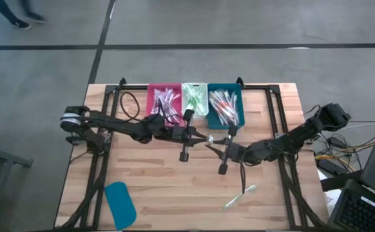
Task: Pick & Place Toothbrushes
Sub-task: Put the green toothbrush into the white bin
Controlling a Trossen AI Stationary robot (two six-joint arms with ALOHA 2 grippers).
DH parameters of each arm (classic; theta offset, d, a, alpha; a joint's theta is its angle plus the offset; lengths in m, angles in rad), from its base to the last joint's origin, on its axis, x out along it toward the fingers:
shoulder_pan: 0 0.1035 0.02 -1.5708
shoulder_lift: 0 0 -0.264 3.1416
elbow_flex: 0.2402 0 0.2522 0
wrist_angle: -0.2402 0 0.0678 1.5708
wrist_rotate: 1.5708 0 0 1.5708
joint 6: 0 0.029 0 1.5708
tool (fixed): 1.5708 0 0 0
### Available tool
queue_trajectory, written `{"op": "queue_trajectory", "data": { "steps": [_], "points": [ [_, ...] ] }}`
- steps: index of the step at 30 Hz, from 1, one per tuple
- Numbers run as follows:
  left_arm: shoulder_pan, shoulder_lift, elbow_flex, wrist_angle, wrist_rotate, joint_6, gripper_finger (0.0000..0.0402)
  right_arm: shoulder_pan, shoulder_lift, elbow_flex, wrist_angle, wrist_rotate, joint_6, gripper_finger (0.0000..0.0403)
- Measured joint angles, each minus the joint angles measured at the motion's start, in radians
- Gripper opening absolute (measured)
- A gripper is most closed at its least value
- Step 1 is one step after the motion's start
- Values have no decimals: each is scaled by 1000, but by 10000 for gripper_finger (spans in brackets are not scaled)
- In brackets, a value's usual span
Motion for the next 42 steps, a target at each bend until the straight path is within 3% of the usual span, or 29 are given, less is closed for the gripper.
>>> {"op": "queue_trajectory", "data": {
  "steps": [3, 10, 19, 23, 26, 31, 34, 39, 42],
  "points": [
    [-2, 0, -1, -4, 6, -5, 4, -1, -2, 0, 0, 8, -3, 26],
    [-1, -18, -1, -57, -11, -14, 62, 1, -6, 0, -15, 57, 1, 22],
    [-1, -205, -6, -459, -167, -2, 207, -9, -10, 1, -38, 97, 35, 21],
    [1, -283, -13, -656, -183, -39, 232, -46, -25, 6, -78, 105, 79, 20],
    [0, -317, -42, -685, -190, -70, 234, -97, -44, 64, -280, 99, 174, 20],
    [-4, -358, -141, -645, -191, -101, 232, -234, -42, 236, -699, 24, 356, 20],
    [-14, -378, -218, -578, -192, -117, 231, -340, -37, 332, -868, -85, 427, 20],
    [-37, -411, -357, -422, -191, -126, 231, -549, -30, 446, -997, -410, 514, 20],
    [-49, -433, -423, -316, -188, -126, 231, -643, -19, 484, -1014, -488, 541, 20]
  ]
}}
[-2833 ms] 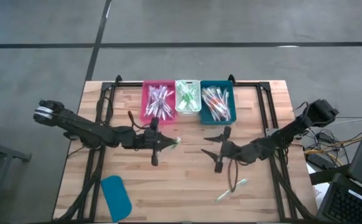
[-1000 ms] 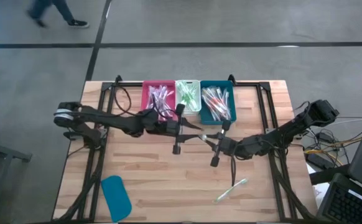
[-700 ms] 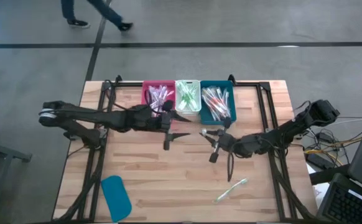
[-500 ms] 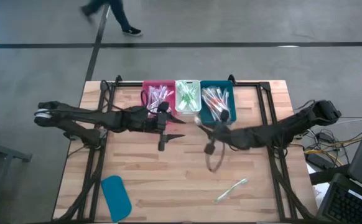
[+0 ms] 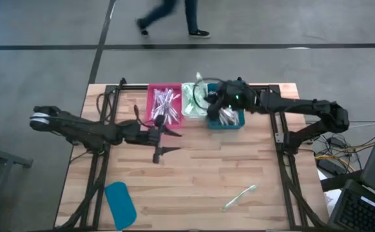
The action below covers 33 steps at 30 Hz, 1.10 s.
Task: Pick & Place Toothbrushes
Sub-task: Put the green toothbrush into the white bin
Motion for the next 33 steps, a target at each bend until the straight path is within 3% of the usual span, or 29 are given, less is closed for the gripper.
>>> {"op": "queue_trajectory", "data": {
  "steps": [6, 22, 33],
  "points": [
    [-6, -37, -71, 90, 7, -2, 232, -103, 88, 104, -134, -19, -3, 20],
    [-10, -54, -80, 75, 25, -85, 232, -245, 531, 477, -427, -190, 33, 22],
    [-10, -54, -80, 66, 25, -85, 232, -288, 701, 588, -554, -318, 117, 25]
  ]
}}
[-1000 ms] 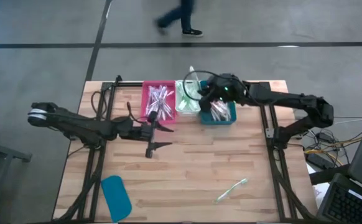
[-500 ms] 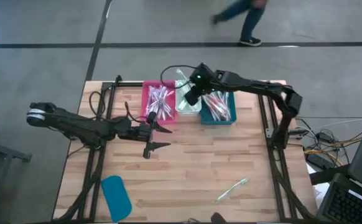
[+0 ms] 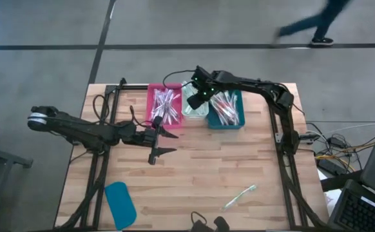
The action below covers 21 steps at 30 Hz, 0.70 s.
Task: Pick & Place Toothbrushes
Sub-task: Put the green toothbrush into the white bin
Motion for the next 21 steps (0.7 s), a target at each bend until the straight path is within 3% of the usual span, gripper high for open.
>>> {"op": "queue_trajectory", "data": {
  "steps": [8, 21],
  "points": [
    [0, 0, 0, -2, 0, 0, 232, -12, 35, -7, -12, -14, 1, 41],
    [0, 0, 0, -5, -1, 0, 232, -20, -65, 10, -93, -7, -70, 178]
  ]
}}
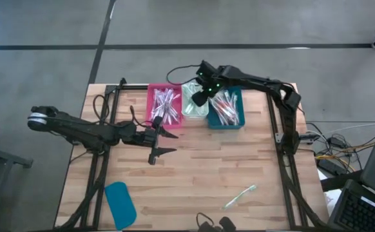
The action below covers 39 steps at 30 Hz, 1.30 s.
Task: Pick & Place Toothbrushes
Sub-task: Put the green toothbrush into the white bin
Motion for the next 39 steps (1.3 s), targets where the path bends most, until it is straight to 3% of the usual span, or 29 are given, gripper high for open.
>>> {"op": "queue_trajectory", "data": {
  "steps": [6, 14, 25, 39],
  "points": [
    [0, 0, 0, -16, 0, -5, 232, 27, -138, -11, -46, 4, -60, 204],
    [0, 0, 0, -30, 0, -7, 232, 157, -327, -34, -130, 41, -118, 174],
    [0, 0, 0, -45, -1, -7, 232, 482, -484, -108, -150, 215, -145, 116],
    [0, 0, -1, -46, -1, -7, 232, 908, -478, -229, -147, 369, -59, 49]
  ]
}}
